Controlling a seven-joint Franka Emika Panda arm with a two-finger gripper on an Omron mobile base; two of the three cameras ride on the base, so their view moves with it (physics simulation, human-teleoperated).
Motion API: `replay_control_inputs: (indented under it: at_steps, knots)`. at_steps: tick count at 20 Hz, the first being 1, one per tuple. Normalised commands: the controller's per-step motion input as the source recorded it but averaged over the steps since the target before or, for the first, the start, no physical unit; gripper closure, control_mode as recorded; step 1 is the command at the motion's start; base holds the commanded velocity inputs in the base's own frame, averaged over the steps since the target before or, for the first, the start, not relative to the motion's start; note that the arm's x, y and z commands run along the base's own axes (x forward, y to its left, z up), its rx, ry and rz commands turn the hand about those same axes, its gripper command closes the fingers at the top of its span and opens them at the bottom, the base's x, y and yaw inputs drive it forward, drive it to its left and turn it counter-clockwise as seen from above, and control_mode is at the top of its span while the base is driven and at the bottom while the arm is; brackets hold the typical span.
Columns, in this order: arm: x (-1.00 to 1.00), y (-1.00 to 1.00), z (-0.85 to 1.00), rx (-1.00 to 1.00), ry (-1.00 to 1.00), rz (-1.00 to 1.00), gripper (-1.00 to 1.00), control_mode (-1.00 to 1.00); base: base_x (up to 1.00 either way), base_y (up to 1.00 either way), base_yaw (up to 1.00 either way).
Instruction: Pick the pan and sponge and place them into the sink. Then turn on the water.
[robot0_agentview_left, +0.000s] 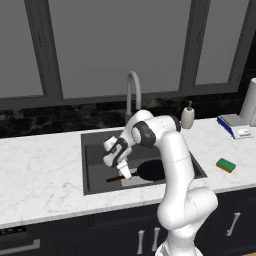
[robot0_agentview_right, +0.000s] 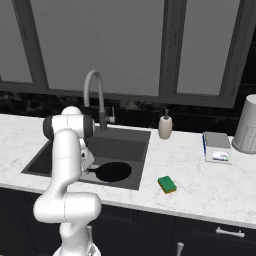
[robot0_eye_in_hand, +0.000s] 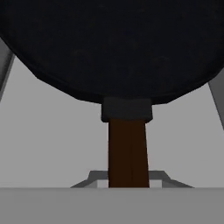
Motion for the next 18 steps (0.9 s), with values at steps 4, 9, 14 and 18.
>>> replay_control_inputs:
  at_steps: [4,9,14,18]
  knots:
    - [0.00,0.05,-0.25,0.05,-0.08,-0.04,1.00,-1.00,0.00,0.00,0.00]
    - [-0.09,0.08,-0.01,0.05,-0.11,-0.02,-1.00,-1.00,0.00,0.00,0.00]
    - [-0.29,0.00,0.18,0.01,-0.12,0.00,-1.00,-1.00,0.00,0.00,0.00]
    - [-0.40,0.00,0.47,-0.02,-0.08,0.00,-1.00,-1.00,0.00,0.00,0.00]
